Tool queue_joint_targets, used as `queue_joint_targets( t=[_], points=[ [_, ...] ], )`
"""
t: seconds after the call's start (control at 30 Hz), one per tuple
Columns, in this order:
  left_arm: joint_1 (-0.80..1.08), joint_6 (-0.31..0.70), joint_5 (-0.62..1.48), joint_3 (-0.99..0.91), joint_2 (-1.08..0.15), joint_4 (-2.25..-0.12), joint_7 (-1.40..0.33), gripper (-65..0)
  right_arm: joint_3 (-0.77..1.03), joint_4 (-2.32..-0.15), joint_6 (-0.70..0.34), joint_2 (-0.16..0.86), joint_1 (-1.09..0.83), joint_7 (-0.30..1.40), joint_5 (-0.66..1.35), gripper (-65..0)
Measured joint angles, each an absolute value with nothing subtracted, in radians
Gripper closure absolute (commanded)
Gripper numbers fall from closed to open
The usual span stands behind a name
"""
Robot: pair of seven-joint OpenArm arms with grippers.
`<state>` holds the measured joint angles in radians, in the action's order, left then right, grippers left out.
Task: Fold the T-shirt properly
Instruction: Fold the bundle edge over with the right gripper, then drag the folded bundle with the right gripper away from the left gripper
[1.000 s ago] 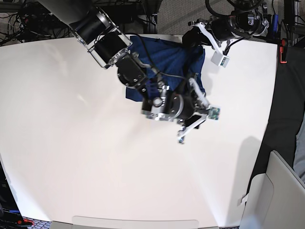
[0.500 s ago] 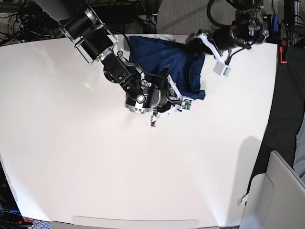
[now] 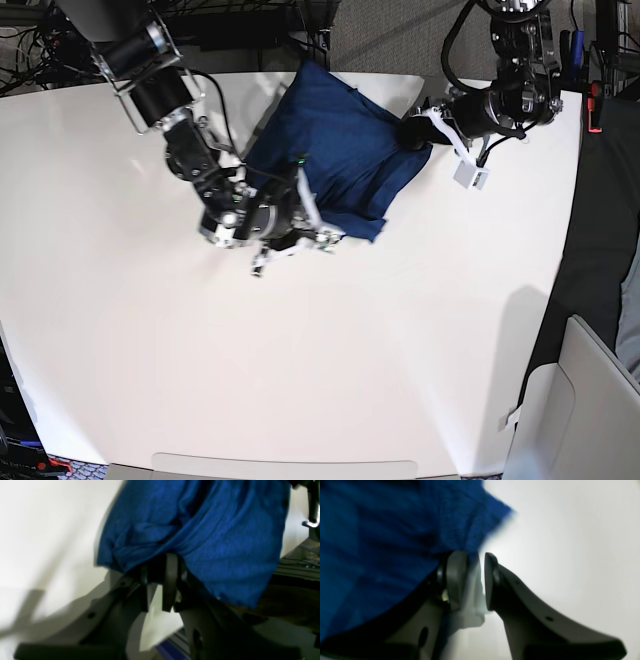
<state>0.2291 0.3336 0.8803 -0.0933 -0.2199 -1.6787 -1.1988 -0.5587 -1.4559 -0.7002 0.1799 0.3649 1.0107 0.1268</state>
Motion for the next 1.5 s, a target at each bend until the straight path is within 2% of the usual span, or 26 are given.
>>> queue_joint_targets(
  t=[0.33,0.53,0.73,0.87,1.0,1.2,1.43,1.5],
  points=[
    [0.04,0.321,0.709,0.071,-0.22,-1.644,-1.205,-6.7,-0.401,-1.715,-0.702,0.273,0.204,1.014,0.133,-12.9],
    [-0.068,0.317,0.67,0.252,-0.22,-1.567,-1.09,-6.7,-0.243,-1.914,-0.7,0.297,0.079,1.021,0.121,-12.9],
    [-0.122,0.313,0.627,0.279,-0.226,-1.588,-1.044,-6.6,-0.152,-2.014,-0.696,0.296,-0.008,1.083,0.266,-12.9],
    [-0.122,0.317,0.614,0.215,-0.228,-1.657,-1.049,-6.6,-0.161,-2.013,-0.699,0.251,-0.012,1.143,0.364,-12.9],
    [-0.043,0.31,0.611,0.099,-0.3,-1.748,-1.035,-6.6,-0.164,-2.012,-0.698,0.187,-0.009,1.212,0.43,-12.9],
    [0.109,0.321,0.62,-0.059,-0.281,-1.797,-1.045,-6.6,-0.304,-2.002,-0.697,0.176,-0.005,1.241,0.45,-12.9],
    [0.195,0.314,0.604,-0.201,-0.288,-1.831,-1.049,-6.6,-0.331,-1.717,-0.71,0.149,0.053,1.2,0.453,-12.9],
    [0.207,0.316,0.617,-0.23,-0.28,-1.856,-1.047,-6.6,-0.331,-1.666,-0.704,0.142,0.097,1.171,0.395,-12.9]
  ],
)
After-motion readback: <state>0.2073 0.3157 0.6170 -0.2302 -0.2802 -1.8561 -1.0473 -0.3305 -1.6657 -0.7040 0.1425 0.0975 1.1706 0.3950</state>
